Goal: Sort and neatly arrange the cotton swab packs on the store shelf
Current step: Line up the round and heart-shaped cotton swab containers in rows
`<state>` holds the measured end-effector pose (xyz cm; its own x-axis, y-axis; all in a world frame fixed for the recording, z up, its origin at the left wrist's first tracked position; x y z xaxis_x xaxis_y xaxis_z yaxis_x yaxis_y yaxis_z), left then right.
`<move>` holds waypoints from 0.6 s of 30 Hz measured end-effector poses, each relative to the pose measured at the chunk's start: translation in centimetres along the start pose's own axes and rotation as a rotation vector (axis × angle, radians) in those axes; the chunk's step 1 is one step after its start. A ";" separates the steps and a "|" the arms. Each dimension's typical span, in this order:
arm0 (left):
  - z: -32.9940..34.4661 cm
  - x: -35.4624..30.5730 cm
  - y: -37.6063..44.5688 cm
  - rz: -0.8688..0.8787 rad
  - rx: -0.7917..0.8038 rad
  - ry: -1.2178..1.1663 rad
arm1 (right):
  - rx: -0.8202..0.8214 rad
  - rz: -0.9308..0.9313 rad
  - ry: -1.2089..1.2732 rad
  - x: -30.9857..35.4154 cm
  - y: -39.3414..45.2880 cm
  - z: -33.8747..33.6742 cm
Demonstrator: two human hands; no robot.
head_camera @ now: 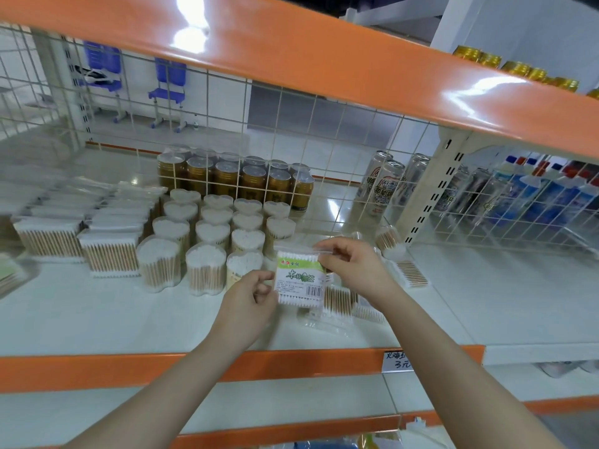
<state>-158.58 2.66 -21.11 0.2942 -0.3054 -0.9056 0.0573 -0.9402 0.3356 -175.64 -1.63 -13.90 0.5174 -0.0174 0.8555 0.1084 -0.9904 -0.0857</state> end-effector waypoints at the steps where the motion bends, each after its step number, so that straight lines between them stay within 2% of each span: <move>1: 0.0 0.1 0.0 0.001 -0.001 0.004 | -0.002 0.001 0.007 0.0 0.0 0.0; 18: 0.3 -0.4 -0.3 -0.019 -0.026 0.034 | 0.042 -0.010 0.031 -0.1 0.3 -0.3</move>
<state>-158.99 3.00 -20.88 0.3254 -0.2815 -0.9027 0.0880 -0.9415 0.3253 -175.92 -1.99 -13.83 0.4896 -0.0125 0.8719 0.1494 -0.9839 -0.0980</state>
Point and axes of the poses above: each hand's wrist, its own y-axis towards the middle knuckle, its own z-axis out of the palm, x = y × z, the point moved 1 cm from there along y, towards the middle knuckle, and after that the axes turned 12 degrees about z, right-handed, at the moved point
